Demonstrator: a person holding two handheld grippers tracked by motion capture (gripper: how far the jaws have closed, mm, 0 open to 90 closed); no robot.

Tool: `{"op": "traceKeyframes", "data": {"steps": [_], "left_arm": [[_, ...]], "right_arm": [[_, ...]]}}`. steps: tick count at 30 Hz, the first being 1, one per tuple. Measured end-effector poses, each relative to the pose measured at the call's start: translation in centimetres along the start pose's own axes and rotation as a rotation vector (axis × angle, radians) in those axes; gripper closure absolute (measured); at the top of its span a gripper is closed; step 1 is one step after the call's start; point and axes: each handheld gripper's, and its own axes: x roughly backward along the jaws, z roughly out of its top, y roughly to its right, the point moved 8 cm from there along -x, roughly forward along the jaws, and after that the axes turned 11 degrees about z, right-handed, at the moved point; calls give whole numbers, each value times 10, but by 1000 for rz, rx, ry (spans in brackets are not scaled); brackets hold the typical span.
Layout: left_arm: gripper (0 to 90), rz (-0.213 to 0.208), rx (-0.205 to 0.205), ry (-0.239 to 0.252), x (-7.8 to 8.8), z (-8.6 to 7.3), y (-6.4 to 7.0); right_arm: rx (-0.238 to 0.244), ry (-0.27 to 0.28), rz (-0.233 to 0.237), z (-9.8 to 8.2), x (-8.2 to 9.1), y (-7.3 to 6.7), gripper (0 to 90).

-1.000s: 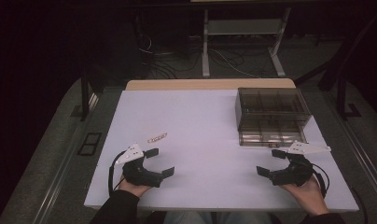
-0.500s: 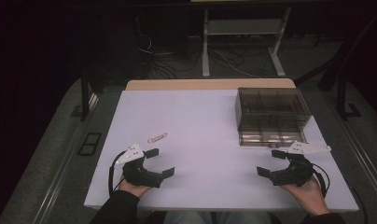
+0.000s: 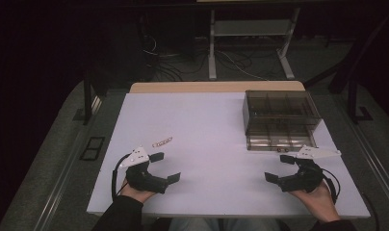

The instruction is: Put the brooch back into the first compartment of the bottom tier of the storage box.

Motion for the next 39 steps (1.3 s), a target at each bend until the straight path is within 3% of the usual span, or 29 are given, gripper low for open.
{"op": "traceKeyframes", "data": {"steps": [9,30,39], "left_arm": [[0,8,1,-6,0,6,-4],[0,16,-11,-77,-7,16,-25],[0,20,-39,-99,-11,24,-30]], "right_arm": [[0,-2,1,-1,0,0,1],[-4,-18,2,-3,0,-1,1],[-6,-22,5,-4,1,-1,1]]}}
